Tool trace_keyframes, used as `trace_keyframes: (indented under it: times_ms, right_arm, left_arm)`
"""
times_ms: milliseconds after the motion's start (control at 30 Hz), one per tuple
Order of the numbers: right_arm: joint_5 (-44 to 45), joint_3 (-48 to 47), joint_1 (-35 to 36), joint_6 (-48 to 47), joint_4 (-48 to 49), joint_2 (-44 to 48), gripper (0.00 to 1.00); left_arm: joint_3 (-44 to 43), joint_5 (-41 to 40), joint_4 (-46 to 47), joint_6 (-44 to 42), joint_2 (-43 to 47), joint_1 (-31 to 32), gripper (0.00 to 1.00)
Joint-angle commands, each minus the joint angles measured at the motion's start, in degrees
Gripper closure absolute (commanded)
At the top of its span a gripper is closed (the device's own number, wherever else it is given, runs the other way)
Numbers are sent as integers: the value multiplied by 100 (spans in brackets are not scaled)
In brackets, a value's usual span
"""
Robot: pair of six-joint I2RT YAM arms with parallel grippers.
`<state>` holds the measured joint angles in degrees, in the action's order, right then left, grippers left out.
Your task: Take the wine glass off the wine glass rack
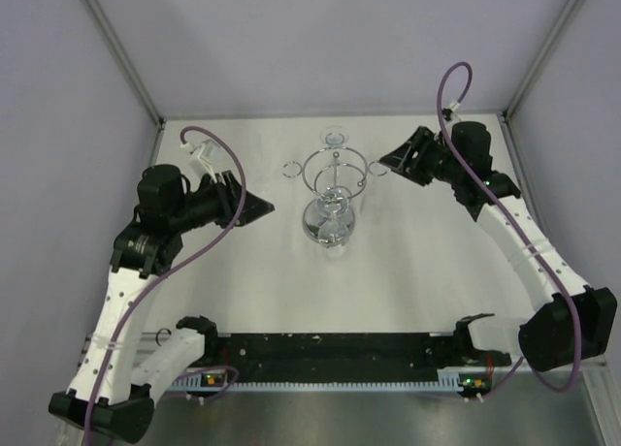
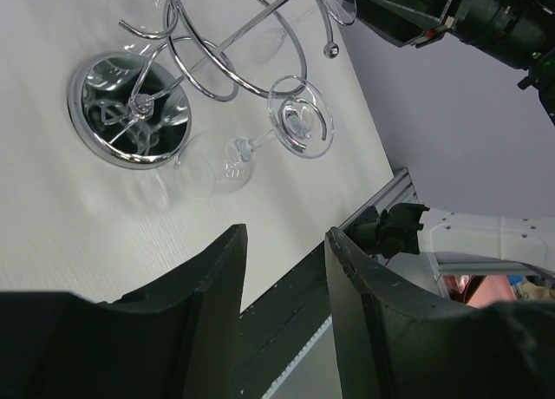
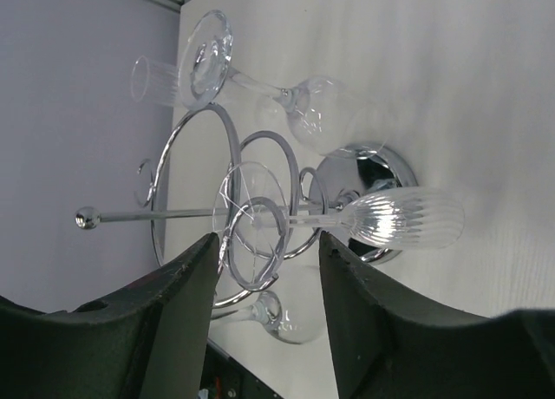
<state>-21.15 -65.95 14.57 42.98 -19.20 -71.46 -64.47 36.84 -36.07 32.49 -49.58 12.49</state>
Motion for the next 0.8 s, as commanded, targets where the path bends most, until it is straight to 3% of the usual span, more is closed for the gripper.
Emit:
trace_keyframes:
  times_ms: [0,400,767]
  right_arm:
    - [-109,73,-42,272,584,-70,53]
    - [-135,135,-33,369,637,27,67]
    - [-205,223,-42,466,690,97,94]
  left_arm:
    - [57,122,224,-58,80,17,53]
    - [31,113,171,-103,107,17,53]
    - [-22,78,83,-138,116,17,53]
